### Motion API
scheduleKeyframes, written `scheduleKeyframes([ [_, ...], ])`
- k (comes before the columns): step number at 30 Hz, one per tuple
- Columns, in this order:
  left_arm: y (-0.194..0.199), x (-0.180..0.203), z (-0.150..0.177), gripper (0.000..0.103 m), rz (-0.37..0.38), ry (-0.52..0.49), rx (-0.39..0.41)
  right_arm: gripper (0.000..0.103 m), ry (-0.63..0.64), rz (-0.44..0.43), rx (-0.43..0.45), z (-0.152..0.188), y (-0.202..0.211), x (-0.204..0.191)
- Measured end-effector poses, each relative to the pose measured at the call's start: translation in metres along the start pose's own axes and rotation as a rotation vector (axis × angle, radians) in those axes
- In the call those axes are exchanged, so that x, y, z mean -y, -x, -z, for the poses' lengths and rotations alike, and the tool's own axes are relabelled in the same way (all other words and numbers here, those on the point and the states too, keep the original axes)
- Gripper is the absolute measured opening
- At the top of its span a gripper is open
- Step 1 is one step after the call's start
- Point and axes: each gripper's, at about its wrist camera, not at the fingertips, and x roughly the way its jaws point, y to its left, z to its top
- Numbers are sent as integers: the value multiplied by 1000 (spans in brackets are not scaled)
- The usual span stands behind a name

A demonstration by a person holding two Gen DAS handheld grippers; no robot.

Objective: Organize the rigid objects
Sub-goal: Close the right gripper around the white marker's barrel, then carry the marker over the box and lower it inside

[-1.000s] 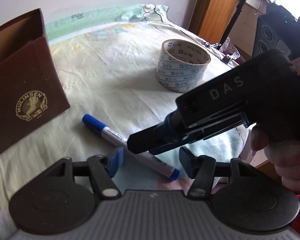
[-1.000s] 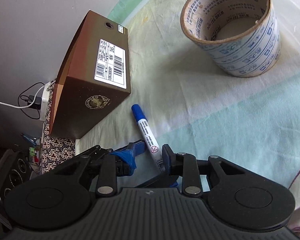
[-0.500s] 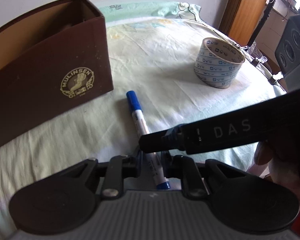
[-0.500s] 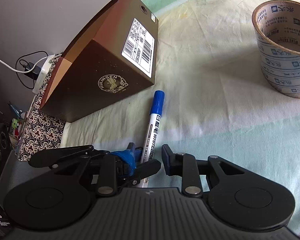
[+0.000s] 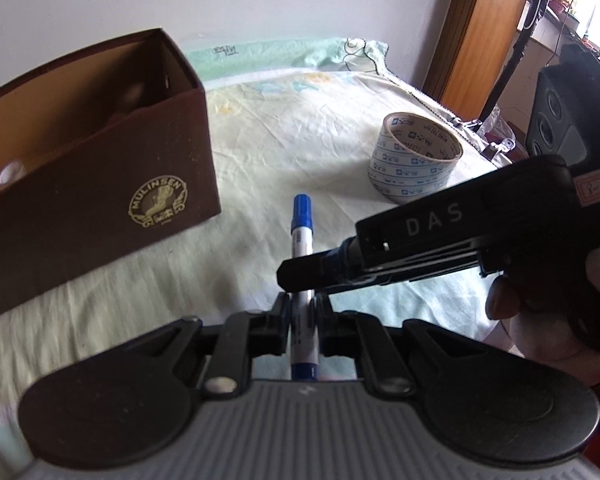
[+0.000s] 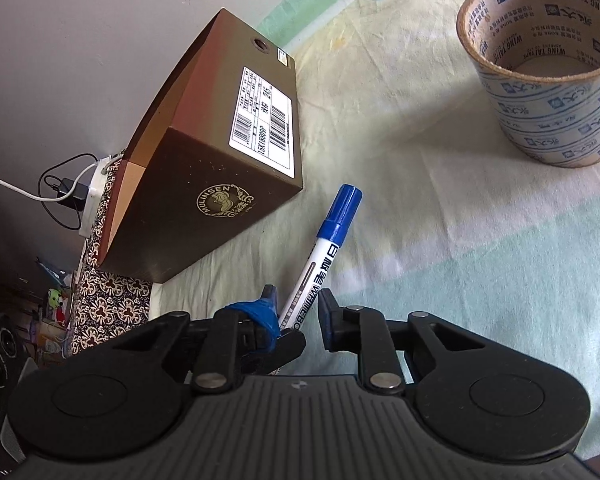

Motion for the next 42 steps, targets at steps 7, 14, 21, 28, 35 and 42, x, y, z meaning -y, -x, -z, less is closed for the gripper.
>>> scheduleKeyframes([
  [7,41,-4,-29,9,16,-29,115,0,126,-33,88,-20,28,-43],
  [14,68,-46,-60,9,6,29,168,0,307,-76,110,-54,18,-99],
  [21,63,-96,-78,9,-115,82,132,0,422,-83,49,-77,-32,-147],
  [28,41,-134,-85,10,-194,168,90,0,491,7,6,-86,-89,-167],
  [35,7,-158,-84,10,-253,217,22,0,507,64,-20,-91,-122,-169],
  [42,-11,-168,-79,10,-340,233,-23,0,477,83,-28,-93,-139,-163],
])
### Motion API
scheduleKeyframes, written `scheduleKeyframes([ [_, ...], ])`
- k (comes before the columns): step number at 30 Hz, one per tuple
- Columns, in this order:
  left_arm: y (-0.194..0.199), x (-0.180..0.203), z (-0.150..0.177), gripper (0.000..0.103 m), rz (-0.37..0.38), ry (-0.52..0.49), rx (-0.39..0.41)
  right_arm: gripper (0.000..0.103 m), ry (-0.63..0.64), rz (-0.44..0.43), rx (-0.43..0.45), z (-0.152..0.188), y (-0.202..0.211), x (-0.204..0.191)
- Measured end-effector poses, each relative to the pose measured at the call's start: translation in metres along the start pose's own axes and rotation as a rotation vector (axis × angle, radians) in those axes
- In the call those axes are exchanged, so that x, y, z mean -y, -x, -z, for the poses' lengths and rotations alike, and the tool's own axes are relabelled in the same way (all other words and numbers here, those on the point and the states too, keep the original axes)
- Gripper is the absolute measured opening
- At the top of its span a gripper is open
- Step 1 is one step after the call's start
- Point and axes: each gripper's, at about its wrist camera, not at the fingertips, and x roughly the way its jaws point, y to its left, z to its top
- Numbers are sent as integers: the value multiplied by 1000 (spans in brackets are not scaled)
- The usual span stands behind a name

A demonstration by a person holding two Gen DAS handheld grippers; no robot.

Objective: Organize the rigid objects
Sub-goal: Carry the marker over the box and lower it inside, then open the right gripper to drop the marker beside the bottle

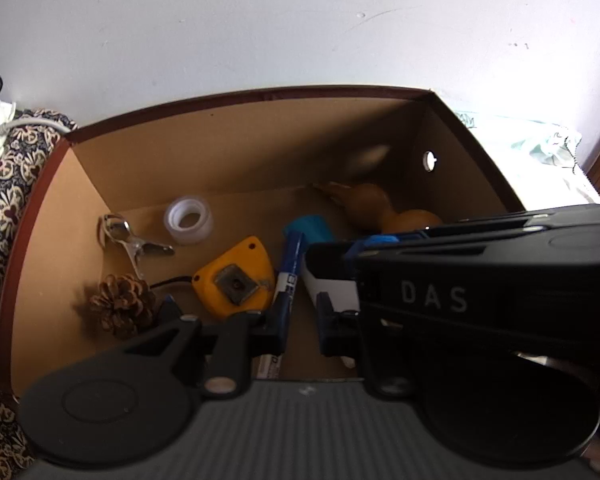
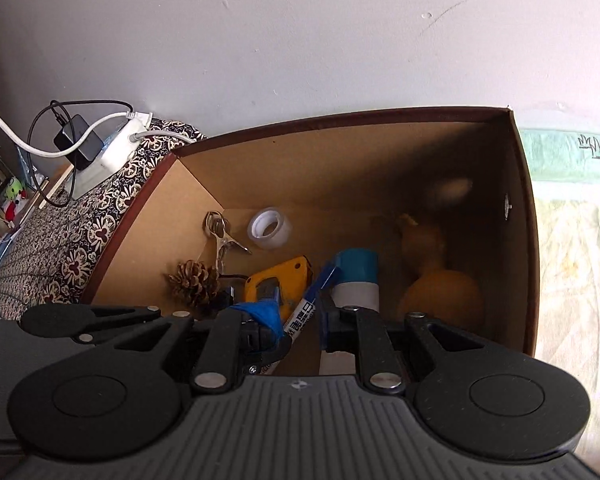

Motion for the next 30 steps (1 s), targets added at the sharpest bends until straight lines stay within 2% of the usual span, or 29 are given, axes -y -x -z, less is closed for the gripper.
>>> scheduleKeyframes([
  [6,-12,-3,3,11,-48,13,-14,1,-16,16,14,6,2,4],
  [9,-13,-4,4,17,-61,25,-13,7,-8,32,38,8,7,4],
  [11,-12,-3,4,34,-73,28,-5,7,1,42,54,10,11,4],
  [17,2,8,7,58,-136,4,36,7,20,66,90,17,23,2],
  [30,51,27,11,63,-220,5,108,11,-18,63,197,28,72,-2],
])
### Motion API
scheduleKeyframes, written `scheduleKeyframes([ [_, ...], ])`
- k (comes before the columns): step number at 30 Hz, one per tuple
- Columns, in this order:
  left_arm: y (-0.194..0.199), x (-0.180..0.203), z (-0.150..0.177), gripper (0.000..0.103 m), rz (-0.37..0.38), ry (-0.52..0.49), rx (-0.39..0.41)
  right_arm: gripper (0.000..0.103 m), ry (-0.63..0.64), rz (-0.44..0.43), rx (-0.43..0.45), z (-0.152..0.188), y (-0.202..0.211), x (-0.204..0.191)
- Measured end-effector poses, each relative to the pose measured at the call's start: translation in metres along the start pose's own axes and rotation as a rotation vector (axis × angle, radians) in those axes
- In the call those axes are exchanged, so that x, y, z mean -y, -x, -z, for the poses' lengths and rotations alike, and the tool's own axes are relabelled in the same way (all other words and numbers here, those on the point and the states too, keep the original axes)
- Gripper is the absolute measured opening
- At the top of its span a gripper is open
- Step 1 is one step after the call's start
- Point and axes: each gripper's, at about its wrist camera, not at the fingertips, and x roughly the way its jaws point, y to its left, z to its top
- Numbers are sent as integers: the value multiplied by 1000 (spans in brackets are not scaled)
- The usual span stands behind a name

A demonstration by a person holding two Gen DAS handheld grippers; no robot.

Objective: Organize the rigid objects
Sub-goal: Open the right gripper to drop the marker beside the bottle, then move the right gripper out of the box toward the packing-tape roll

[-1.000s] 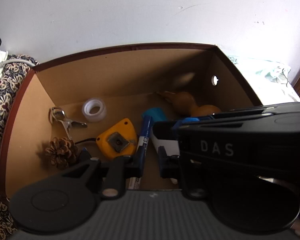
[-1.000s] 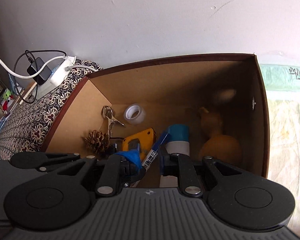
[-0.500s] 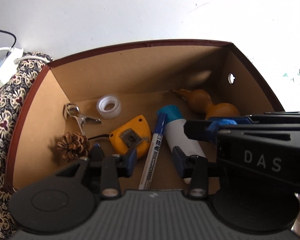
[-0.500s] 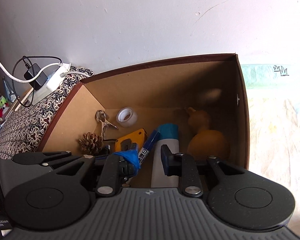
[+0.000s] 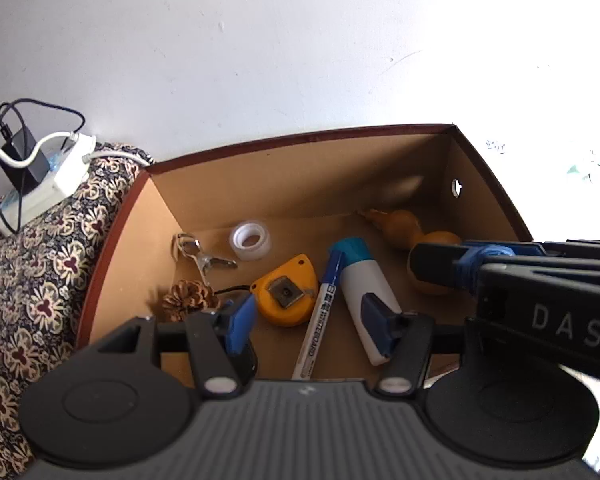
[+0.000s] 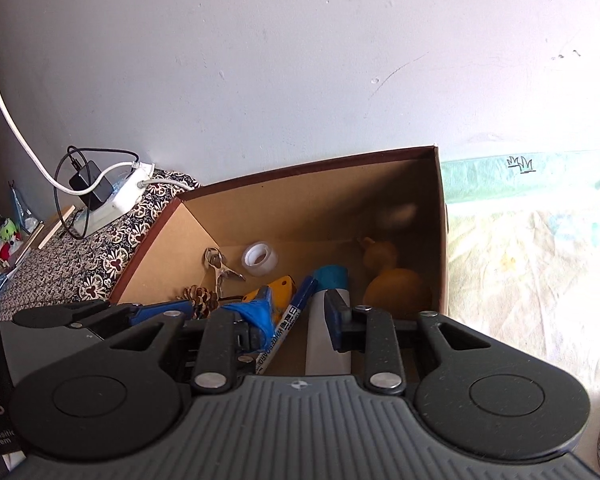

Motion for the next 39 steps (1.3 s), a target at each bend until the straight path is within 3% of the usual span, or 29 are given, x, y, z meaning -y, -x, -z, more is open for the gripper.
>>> scheduleKeyframes([
  [16,40,7,22,65,-26,-2,15,15,-20,-9,40,22,40,4],
  [24,56,14,37,66,4,21,6,16,-8,4,41,37,56,4],
  [39,42,43,73,66,39,-20,-79,18,-27,75,-9,69,65,25],
])
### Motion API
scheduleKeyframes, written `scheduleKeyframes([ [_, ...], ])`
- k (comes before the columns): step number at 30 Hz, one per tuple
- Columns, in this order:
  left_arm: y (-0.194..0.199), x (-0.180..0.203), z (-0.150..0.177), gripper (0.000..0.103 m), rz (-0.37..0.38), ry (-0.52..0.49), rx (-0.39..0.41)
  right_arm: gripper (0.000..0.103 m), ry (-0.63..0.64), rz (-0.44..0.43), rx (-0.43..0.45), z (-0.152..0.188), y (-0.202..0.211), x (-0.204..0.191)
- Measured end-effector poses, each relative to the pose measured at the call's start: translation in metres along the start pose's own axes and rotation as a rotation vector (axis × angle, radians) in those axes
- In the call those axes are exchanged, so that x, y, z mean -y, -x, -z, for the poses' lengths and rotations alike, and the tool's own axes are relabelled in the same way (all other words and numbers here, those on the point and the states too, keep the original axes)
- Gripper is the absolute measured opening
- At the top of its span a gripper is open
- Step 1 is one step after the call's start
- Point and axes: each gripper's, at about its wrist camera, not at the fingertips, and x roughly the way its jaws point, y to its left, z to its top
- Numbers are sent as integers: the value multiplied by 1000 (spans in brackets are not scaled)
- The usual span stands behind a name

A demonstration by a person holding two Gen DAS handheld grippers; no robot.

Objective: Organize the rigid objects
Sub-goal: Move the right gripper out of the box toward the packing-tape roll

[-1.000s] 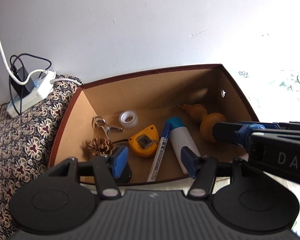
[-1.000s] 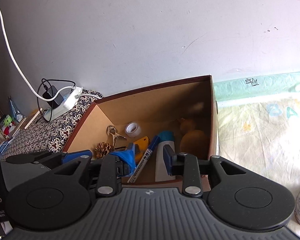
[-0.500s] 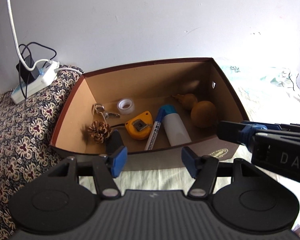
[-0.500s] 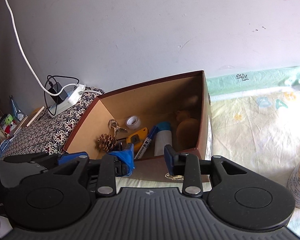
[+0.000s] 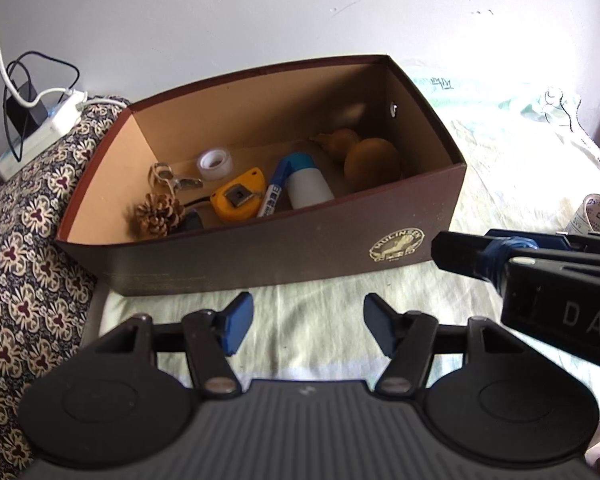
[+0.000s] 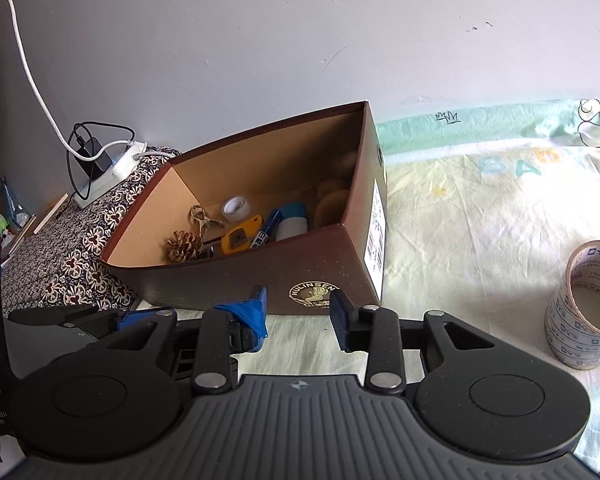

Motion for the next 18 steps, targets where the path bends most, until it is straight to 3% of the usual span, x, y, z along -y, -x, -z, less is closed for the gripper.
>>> scheduleKeyframes([
  [18,-27,28,14,67,72,-37,-83,19,-51,72,-71,20,-5,24],
])
